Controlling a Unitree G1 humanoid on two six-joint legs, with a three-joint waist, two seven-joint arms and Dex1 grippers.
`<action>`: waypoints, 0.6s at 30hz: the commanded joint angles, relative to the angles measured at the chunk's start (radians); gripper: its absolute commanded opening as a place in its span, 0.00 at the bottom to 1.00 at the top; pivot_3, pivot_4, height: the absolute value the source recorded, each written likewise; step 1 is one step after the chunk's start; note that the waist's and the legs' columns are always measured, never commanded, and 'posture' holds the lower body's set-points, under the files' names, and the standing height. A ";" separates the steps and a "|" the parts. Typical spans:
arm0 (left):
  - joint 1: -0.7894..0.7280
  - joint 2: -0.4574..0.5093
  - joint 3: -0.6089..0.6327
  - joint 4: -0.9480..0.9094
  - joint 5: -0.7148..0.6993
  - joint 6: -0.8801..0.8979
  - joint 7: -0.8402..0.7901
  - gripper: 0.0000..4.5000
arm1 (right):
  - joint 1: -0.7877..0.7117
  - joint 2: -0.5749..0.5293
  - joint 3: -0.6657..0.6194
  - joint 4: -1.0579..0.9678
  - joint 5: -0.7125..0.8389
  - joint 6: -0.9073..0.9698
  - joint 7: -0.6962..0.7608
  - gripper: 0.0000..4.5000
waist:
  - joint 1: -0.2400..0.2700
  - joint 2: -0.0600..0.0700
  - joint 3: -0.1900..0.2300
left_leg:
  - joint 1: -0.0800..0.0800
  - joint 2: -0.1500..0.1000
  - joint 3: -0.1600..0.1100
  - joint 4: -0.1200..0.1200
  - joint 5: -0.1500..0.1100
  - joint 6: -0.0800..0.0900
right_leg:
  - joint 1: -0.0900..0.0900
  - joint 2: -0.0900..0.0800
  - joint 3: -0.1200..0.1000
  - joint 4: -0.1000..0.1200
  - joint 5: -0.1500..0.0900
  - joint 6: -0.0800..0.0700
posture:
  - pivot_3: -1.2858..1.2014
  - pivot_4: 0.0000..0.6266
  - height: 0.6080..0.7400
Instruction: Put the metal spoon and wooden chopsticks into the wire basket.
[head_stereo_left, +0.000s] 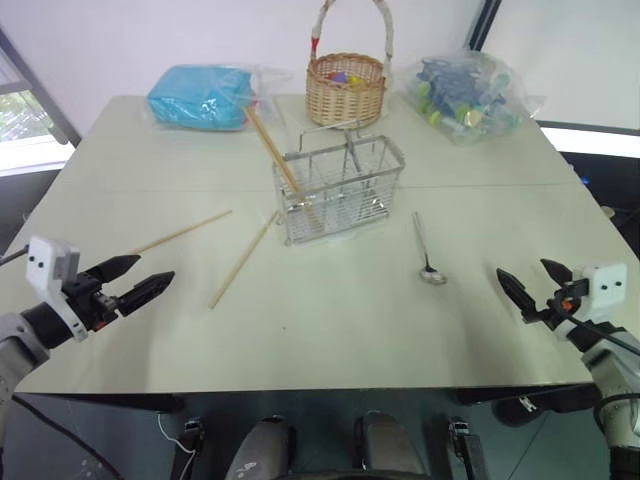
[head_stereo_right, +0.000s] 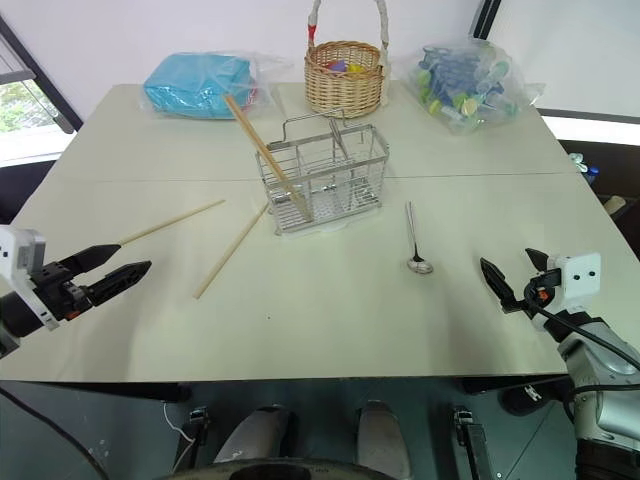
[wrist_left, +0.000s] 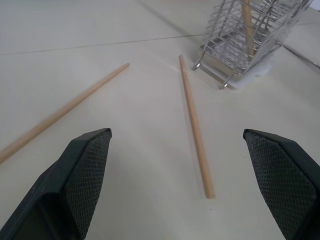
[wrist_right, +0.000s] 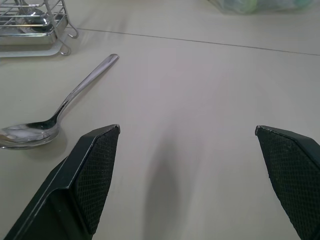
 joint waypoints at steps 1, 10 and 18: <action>-0.003 0.017 0.016 -0.023 0.002 -0.016 -0.001 0.99 | -0.012 0.004 -0.007 -0.044 0.013 -0.005 -0.004 1.00 | 0.000 0.000 0.000 | 0.000 0.000 0.000 0.000 0.000 0.000 | 0.000 0.000 0.000 0.000 0.000 0.000 | 0.52 0.24 1.00; -0.048 0.029 0.026 0.007 0.013 -0.019 0.033 0.99 | -0.022 0.003 -0.004 -0.047 0.013 0.002 -0.004 1.00 | 0.000 0.000 0.000 | 0.000 0.000 0.000 0.000 0.000 0.000 | 0.000 0.000 0.000 0.000 0.000 0.000 | 0.52 0.24 1.00; -0.073 0.046 0.019 -0.004 0.020 -0.014 0.049 0.99 | -0.056 -0.012 0.003 -0.067 0.011 0.017 0.000 1.00 | 0.000 0.000 0.000 | 0.000 0.000 0.000 0.000 0.000 0.000 | 0.000 0.000 0.000 0.000 0.000 0.000 | 0.52 0.24 1.00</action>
